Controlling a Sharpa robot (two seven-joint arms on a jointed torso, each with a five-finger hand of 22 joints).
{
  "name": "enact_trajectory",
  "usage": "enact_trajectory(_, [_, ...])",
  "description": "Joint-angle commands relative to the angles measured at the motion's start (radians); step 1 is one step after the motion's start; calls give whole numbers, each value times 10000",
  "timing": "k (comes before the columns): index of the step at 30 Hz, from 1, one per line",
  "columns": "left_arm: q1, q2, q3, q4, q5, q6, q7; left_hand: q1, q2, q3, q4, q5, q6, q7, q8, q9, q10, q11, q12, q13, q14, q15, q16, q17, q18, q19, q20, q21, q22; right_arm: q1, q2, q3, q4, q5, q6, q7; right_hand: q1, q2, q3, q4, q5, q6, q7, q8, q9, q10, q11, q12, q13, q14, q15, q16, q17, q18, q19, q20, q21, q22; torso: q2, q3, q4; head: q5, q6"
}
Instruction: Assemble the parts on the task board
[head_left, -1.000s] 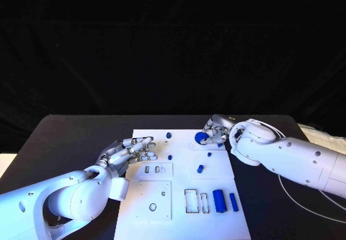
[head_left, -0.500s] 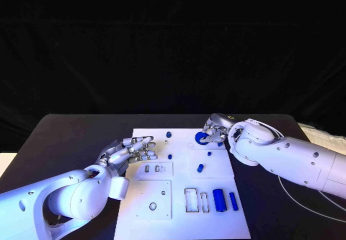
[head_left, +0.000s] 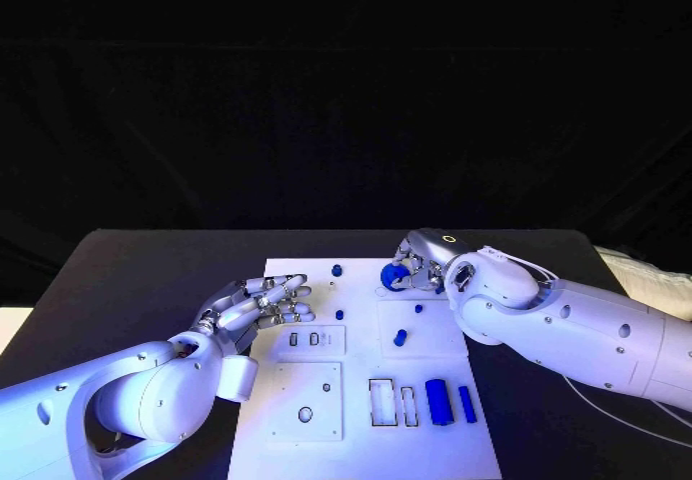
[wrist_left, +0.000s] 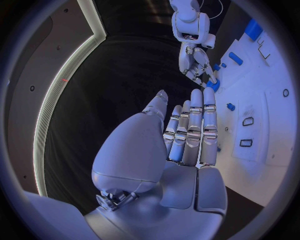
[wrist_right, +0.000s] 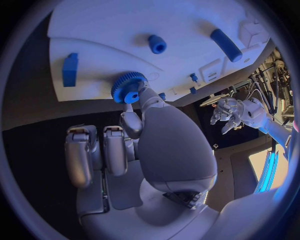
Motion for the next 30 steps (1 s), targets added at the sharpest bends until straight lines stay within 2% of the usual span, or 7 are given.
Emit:
enact_trajectory(1, [7,29,5,6,9,274,-10,64,30,-5,-42,-15,-23,19,-67,-7,16,-9,-70,-13,-70,9,-68,19,94,-72,8,55,19,-2,83,5,256,-596,-306,-83,237,417,68,59,130,222,-198,-106,74,35,-67,-65,-14,736,-25,31,1094,-204,548,-68,56,1913,2,-17,34,-9,40])
enact_trajectory(6, [7,32,4,3,9,285,-30,64,30,-5,-42,-15,-23,19,-67,-7,16,-9,-70,-13,-70,9,-68,19,94,-72,8,55,19,17,365,4,434,-521,-330,-25,125,375,170,109,258,186,-183,-172,57,30,-57,-112,-6,733,-12,23,1085,-205,549,-58,57,1918,2,-24,23,47,31])
enact_trajectory(11, [8,45,4,7,9,298,-48,37,52,-2,-30,-18,-27,24,-73,-8,14,-4,-79,-14,-72,14,-76,32,91,-79,10,61,23,39,823,-2,375,-591,-304,94,129,359,258,93,275,147,-170,-221,43,11,-49,-174,-25,731,-4,16,1077,-203,542,-51,54,1909,9,-24,31,94,77])
enact_trajectory(17, [8,53,4,6,9,306,-57,35,53,-2,-29,-19,-27,25,-74,-8,14,-4,-79,-14,-72,14,-76,32,91,-80,10,61,23,40,1279,-24,113,-581,-275,228,122,348,280,91,273,131,-161,-239,38,9,-43,-179,-20,729,0,10,1069,-201,538,-49,52,1905,15,-18,32,139,19])
enact_trajectory(23, [8,55,4,1,9,300,-63,23,60,-2,-23,-20,-29,26,-76,-8,13,-2,-83,-14,-72,16,-79,38,90,-83,11,64,24,23,1733,-117,-342,-461,-254,414,117,342,319,86,274,110,-149,-264,30,1,-34,-198,-22,727,6,3,1058,-200,535,-44,50,1901,15,-4,5,177,40])
enact_trajectory(30, [9,55,4,8,9,308,-81,23,60,-2,-23,-20,-29,26,-76,-8,13,-2,-83,-14,-72,16,-79,38,90,-83,11,64,24,19,2046,-177,-696,-369,-312,420,81,306,403,80,262,37,-109,-338,6,-35,-3,-294,-58,717,30,-27,1011,-191,506,-27,35,1863,20,-1,8,196,8])
